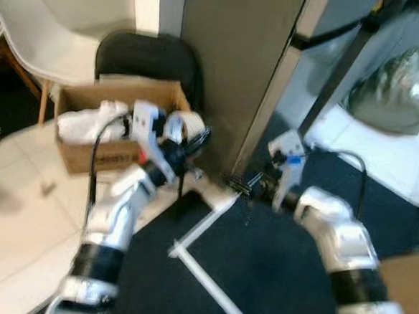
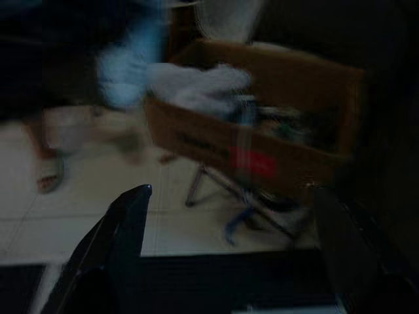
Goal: Picking trash to rubbish bin
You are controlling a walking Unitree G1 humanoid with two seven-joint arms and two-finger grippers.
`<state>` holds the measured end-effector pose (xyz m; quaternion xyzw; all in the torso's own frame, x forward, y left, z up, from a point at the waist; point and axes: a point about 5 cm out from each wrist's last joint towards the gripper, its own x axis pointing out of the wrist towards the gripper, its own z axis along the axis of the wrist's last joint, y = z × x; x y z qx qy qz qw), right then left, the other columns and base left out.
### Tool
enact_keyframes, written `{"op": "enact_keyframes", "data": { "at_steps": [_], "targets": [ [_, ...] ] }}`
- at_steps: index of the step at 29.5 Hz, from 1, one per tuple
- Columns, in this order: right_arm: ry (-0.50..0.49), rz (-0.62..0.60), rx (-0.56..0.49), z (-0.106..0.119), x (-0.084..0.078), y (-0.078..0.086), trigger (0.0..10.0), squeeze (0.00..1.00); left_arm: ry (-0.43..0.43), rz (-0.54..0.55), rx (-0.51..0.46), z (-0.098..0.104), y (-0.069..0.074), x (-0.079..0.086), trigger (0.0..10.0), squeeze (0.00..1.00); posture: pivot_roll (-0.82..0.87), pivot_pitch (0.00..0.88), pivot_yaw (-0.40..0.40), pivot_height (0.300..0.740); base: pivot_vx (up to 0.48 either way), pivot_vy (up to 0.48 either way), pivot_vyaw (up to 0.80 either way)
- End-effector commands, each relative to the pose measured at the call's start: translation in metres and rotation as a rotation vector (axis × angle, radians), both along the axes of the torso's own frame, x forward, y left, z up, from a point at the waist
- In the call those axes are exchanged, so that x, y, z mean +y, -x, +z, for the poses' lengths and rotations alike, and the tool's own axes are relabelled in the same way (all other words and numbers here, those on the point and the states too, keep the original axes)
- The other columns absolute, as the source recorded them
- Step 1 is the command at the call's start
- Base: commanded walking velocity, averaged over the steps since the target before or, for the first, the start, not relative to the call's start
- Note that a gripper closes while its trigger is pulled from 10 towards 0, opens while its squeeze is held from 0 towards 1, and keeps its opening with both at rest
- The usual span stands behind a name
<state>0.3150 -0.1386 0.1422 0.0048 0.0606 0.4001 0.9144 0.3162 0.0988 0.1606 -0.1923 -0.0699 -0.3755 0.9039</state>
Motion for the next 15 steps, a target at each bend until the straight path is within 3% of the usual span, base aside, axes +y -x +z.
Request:
{"op": "enact_keyframes", "data": {
  "at_steps": [1,15],
  "targets": [
    [0.004,0.007,-0.005,0.0007,-0.0001,0.0004,10.0,0.00,0.002,0.007,0.009,-0.0017,-0.0006,0.0024,10.0,0.00,-0.05,0.000,-0.050,0.740,0.326,0.000,0.00],
    [0.003,0.007,-0.007,0.0016,-0.0002,0.0003,10.0,0.00,0.007,0.019,0.006,-0.0007,-0.0009,0.0045,10.0,0.00,-0.05,0.000,-0.048,0.740,0.327,0.000,0.00]
  ]
}}
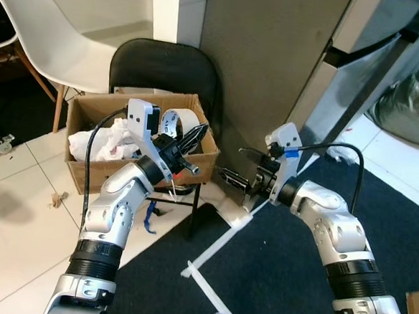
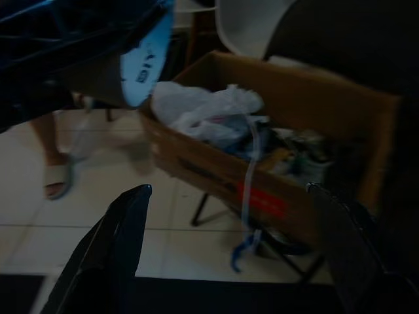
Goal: Picking trash to rubbish bin
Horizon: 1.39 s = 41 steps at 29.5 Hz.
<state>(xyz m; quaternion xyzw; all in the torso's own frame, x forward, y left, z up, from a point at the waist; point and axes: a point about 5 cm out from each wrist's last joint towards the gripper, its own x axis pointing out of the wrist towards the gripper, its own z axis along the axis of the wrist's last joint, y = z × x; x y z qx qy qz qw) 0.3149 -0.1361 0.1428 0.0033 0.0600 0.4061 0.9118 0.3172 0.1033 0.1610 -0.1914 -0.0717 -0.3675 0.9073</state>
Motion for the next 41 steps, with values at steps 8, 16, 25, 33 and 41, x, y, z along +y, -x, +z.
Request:
{"op": "enact_keyframes", "data": {
  "at_steps": [8,16,25,33,41],
  "targets": [
    [0.004,-0.005,-0.005,0.001,-0.003,0.000,10.0,0.00,0.004,0.032,0.019,-0.005,0.000,0.009,10.0,0.00,-0.05,0.000,-0.047,0.740,0.331,0.000,0.00],
    [0.012,-0.001,-0.007,0.001,-0.003,0.000,10.0,0.00,-0.013,0.093,0.051,-0.015,0.003,0.027,10.0,0.00,-0.05,0.000,-0.047,0.740,0.332,0.000,0.00],
    [0.016,0.002,-0.008,0.001,-0.004,0.001,10.0,0.00,-0.038,0.146,0.067,-0.020,0.002,0.046,10.0,0.00,-0.04,0.000,-0.046,0.740,0.342,0.000,0.00],
    [0.018,0.002,-0.006,0.001,-0.005,0.001,10.0,0.00,-0.048,0.165,0.092,-0.028,0.002,0.051,10.0,0.00,-0.04,0.000,-0.051,0.740,0.346,0.000,0.00],
    [0.023,0.005,-0.001,0.001,-0.005,0.001,10.0,0.00,-0.051,0.168,0.100,-0.031,0.002,0.052,10.0,0.00,-0.04,0.000,-0.052,0.740,0.347,0.000,-0.13]
  ]
}}
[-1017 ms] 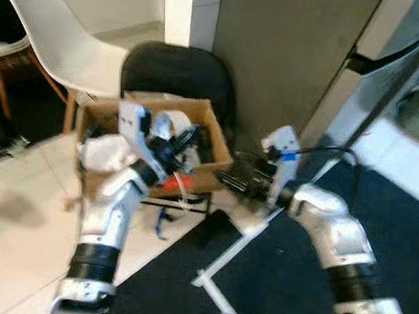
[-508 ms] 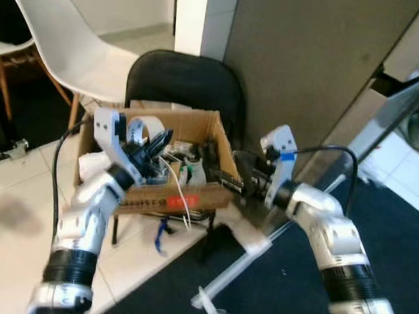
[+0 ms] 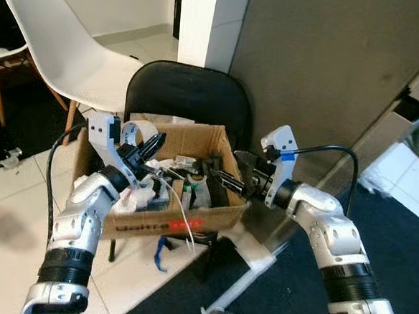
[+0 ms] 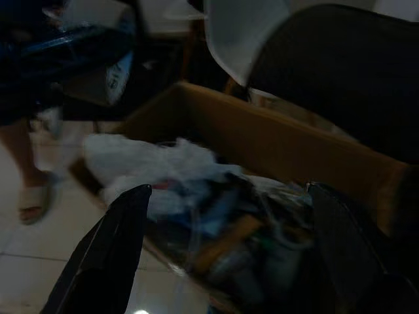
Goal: Picking trash to rubbish bin
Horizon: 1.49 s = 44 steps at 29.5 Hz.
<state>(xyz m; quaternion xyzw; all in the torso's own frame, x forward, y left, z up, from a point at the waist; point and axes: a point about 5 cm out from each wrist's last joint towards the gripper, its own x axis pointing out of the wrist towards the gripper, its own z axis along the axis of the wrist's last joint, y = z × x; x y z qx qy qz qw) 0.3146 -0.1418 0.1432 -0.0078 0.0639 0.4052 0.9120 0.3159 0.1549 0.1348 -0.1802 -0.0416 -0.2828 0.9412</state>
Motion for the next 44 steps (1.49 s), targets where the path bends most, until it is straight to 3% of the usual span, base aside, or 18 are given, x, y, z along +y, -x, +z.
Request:
{"op": "enact_keyframes", "data": {
  "at_steps": [1,12,17,27,33,34,35,44],
  "targets": [
    [0.000,0.006,0.003,0.000,0.001,0.001,10.0,0.00,-0.007,0.000,0.018,-0.005,0.000,0.001,10.0,0.00,-0.04,0.000,-0.052,0.740,0.345,0.000,-0.76],
    [-0.002,0.004,-0.008,-0.001,0.001,0.001,10.0,0.00,-0.005,0.022,0.065,-0.012,-0.002,0.003,10.0,0.00,-0.04,0.000,-0.052,0.740,0.219,0.000,-0.27],
    [0.000,0.005,-0.007,-0.002,0.001,0.001,10.0,0.00,-0.011,0.071,0.098,-0.018,-0.004,0.013,10.0,0.00,-0.04,0.000,-0.054,0.740,0.000,0.000,0.00],
    [0.005,0.009,-0.010,-0.001,0.000,0.001,10.0,0.00,-0.141,0.177,0.300,-0.065,0.002,0.041,10.0,0.00,-0.04,0.000,-0.058,0.740,0.000,0.000,0.00],
    [0.013,0.019,-0.018,-0.001,0.000,0.002,10.0,0.00,-0.149,0.176,0.286,-0.064,0.000,0.047,10.0,0.00,-0.04,0.000,-0.061,0.740,0.000,0.000,0.00],
    [0.013,0.019,-0.018,-0.001,0.000,0.002,10.0,0.00,-0.151,0.181,0.274,-0.062,0.000,0.048,10.0,0.16,-0.04,0.000,-0.061,0.740,0.000,0.000,0.00],
    [0.014,0.019,-0.019,-0.001,0.000,0.002,10.0,0.00,-0.151,0.187,0.268,-0.061,-0.001,0.050,10.0,1.00,-0.04,0.000,-0.061,0.740,0.000,0.000,0.00],
    [0.011,0.020,-0.020,0.000,-0.001,0.002,10.0,0.00,-0.166,0.227,0.239,-0.055,-0.003,0.061,10.0,1.00,-0.04,0.000,-0.058,0.740,0.000,0.000,0.00]
  ]
}}
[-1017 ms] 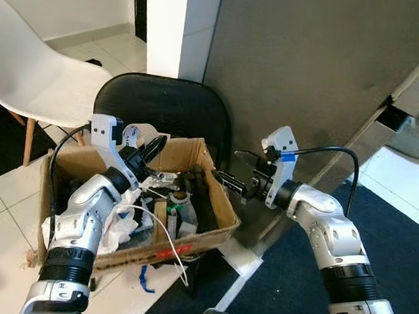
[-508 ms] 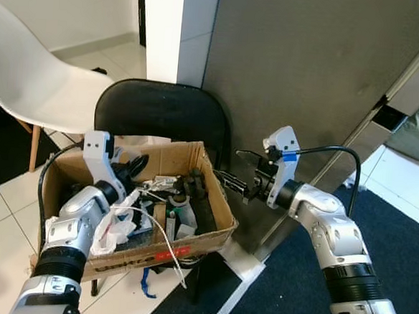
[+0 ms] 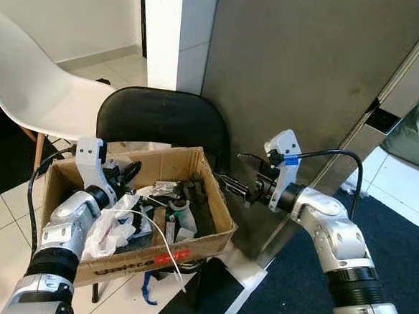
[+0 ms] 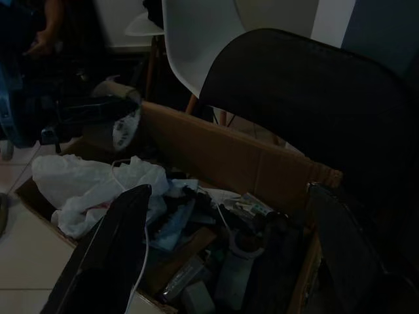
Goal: Picking trash to rubbish bin
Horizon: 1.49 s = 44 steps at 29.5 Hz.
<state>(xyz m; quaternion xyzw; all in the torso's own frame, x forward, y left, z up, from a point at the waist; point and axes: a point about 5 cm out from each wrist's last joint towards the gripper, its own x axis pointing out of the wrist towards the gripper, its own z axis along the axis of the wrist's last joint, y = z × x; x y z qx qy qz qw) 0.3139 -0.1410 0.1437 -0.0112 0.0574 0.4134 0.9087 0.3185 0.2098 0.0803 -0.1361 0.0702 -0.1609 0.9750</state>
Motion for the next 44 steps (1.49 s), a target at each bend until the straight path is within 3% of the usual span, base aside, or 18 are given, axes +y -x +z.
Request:
{"op": "enact_keyframes", "data": {
  "at_steps": [1,9,13,14,18,19,20,22,28,30,31,32,33,36,39,40,43,44],
  "targets": [
    [0.011,0.002,-0.007,-0.001,-0.001,0.001,10.0,0.00,-0.020,0.014,0.005,-0.001,0.000,0.007,10.0,1.00,-0.04,0.000,-0.058,0.740,0.000,0.000,0.00],
    [0.011,0.004,-0.009,0.000,-0.002,0.001,10.0,0.00,-0.098,0.074,-0.005,0.003,-0.003,0.020,10.0,1.00,-0.04,0.000,-0.059,0.740,0.000,0.000,0.00],
    [0.012,0.004,-0.010,0.001,-0.002,0.001,10.0,0.00,-0.202,0.160,0.106,-0.007,-0.004,0.033,10.0,1.00,-0.05,0.000,-0.057,0.740,0.000,0.000,0.00],
    [0.012,0.004,-0.010,0.001,-0.003,0.001,10.0,0.00,-0.196,0.239,0.216,-0.017,-0.002,0.043,10.0,0.00,-0.05,0.000,-0.057,0.740,0.000,0.000,0.00],
    [0.012,0.004,-0.010,0.001,-0.003,0.001,10.0,0.00,-0.136,0.302,0.262,-0.020,-0.001,0.050,10.0,0.00,-0.05,0.000,-0.057,0.740,0.000,0.000,0.00],
    [0.012,0.004,-0.010,0.001,-0.003,0.001,10.0,0.00,-0.078,0.332,0.275,-0.020,0.000,0.053,10.0,0.00,-0.05,0.000,-0.057,0.740,0.000,0.000,0.00],
    [0.013,0.004,-0.010,0.000,-0.003,0.001,10.0,0.00,0.052,0.387,0.304,-0.022,0.001,0.058,10.0,0.00,-0.05,0.000,-0.057,0.740,0.000,0.000,0.00],
    [0.013,0.004,-0.010,0.000,-0.003,0.001,10.0,0.00,0.143,0.412,0.338,-0.024,0.002,0.060,10.0,0.00,-0.05,0.000,-0.057,0.740,0.000,0.000,0.00],
    [0.014,0.005,-0.010,0.001,-0.003,0.001,10.0,0.00,0.155,0.439,0.364,-0.026,0.004,0.065,10.0,0.00,-0.05,0.000,-0.060,0.740,0.000,0.000,0.00],
    [0.014,0.005,-0.010,0.001,-0.003,0.001,10.0,0.00,0.156,0.443,0.356,-0.024,0.003,0.066,10.0,0.00,-0.05,0.000,-0.060,0.740,0.000,0.000,0.00],
    [0.014,0.005,-0.009,0.001,-0.003,0.001,10.0,0.00,0.165,0.419,0.308,-0.017,-0.001,0.065,10.0,0.00,-0.05,0.000,-0.062,0.740,0.000,0.000,0.00],
    [0.013,0.005,-0.009,0.001,-0.003,0.001,10.0,0.00,0.175,0.383,0.252,-0.009,-0.005,0.062,10.0,0.00,-0.05,0.000,-0.062,0.740,0.000,0.000,0.00],
    [0.012,0.005,-0.008,0.000,-0.004,0.001,10.0,0.00,0.195,0.218,0.076,0.016,-0.015,0.045,10.0,0.00,-0.05,0.000,-0.064,0.740,0.000,0.000,0.00],
    [0.009,0.005,-0.007,0.000,-0.004,0.001,10.0,0.00,0.199,-0.018,-0.100,0.044,-0.015,0.014,10.0,0.00,-0.05,0.000,-0.064,0.740,0.000,0.000,0.00],
    [0.008,0.005,-0.007,0.000,-0.004,0.001,10.0,0.00,0.193,-0.069,-0.125,0.049,-0.014,0.005,10.0,0.00,-0.05,0.000,-0.063,0.740,0.000,0.000,0.00],
    [0.004,0.003,-0.008,0.000,-0.004,0.001,10.0,0.00,0.172,-0.121,-0.166,0.056,-0.014,-0.008,10.0,0.00,-0.04,0.000,-0.064,0.740,0.000,0.000,0.00],
    [-0.002,0.000,-0.010,0.000,-0.004,0.001,10.0,0.00,0.166,-0.158,-0.199,0.063,-0.015,-0.020,10.0,0.00,-0.04,0.000,-0.063,0.740,0.000,0.000,0.00],
    [-0.011,-0.006,-0.015,0.000,-0.004,0.001,10.0,0.00,0.139,-0.199,-0.236,0.070,-0.016,-0.038,10.0,0.00,-0.04,0.000,-0.062,0.740,0.000,0.000,0.00]
  ]
}}
